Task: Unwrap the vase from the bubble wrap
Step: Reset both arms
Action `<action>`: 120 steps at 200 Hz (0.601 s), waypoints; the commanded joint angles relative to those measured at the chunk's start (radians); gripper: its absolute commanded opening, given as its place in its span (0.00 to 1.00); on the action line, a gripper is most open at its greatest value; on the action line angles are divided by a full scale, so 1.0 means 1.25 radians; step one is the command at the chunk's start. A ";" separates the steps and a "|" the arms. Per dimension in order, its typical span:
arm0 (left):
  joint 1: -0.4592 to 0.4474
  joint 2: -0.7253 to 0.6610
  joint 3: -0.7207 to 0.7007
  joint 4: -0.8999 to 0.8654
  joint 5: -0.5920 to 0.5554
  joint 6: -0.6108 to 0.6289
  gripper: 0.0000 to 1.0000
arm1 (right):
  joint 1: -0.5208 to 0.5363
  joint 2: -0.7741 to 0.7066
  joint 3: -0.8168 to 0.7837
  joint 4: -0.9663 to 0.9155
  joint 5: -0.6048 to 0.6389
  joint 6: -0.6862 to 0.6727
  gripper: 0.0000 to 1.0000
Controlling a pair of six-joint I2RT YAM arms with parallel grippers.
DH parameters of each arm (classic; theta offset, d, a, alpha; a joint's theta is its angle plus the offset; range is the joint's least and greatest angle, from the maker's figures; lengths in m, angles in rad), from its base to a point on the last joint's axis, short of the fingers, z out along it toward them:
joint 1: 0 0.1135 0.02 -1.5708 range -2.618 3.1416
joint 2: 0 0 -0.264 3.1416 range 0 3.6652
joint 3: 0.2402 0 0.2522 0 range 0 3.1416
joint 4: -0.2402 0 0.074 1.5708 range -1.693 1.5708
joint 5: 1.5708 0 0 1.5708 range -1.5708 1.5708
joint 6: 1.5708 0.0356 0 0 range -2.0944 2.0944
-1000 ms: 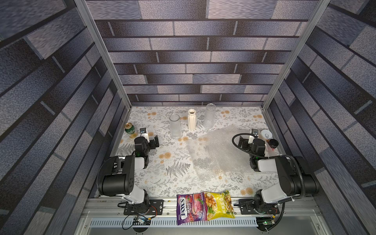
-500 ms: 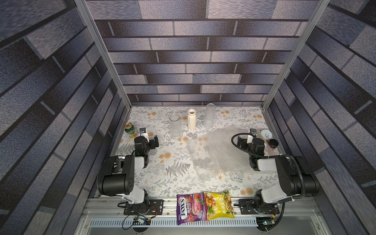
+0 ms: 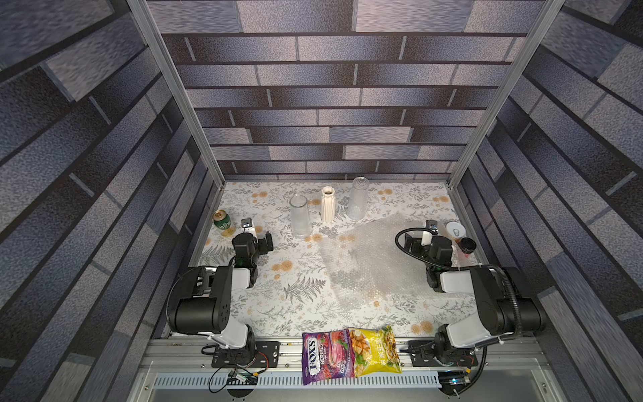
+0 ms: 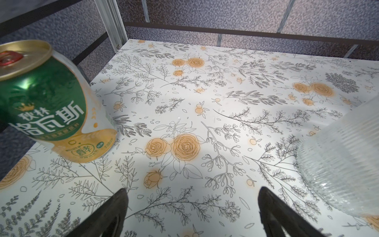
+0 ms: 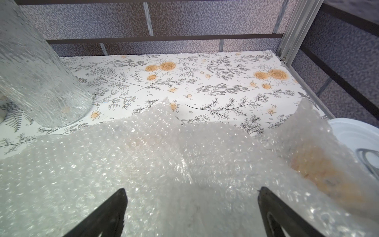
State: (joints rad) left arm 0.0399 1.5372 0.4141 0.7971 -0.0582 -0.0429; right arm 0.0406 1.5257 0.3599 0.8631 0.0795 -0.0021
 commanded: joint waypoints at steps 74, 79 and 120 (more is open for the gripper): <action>0.002 0.004 0.013 -0.001 -0.009 0.006 1.00 | -0.002 0.002 0.023 -0.018 -0.011 -0.006 1.00; 0.002 0.004 0.015 -0.006 -0.006 0.005 1.00 | -0.002 0.003 0.025 -0.020 -0.011 -0.006 1.00; 0.007 0.005 0.018 -0.011 0.004 0.003 1.00 | -0.003 0.004 0.029 -0.024 -0.011 -0.006 1.00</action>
State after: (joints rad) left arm 0.0410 1.5375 0.4141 0.7952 -0.0597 -0.0429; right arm 0.0406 1.5257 0.3752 0.8394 0.0765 -0.0021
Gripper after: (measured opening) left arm 0.996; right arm 0.997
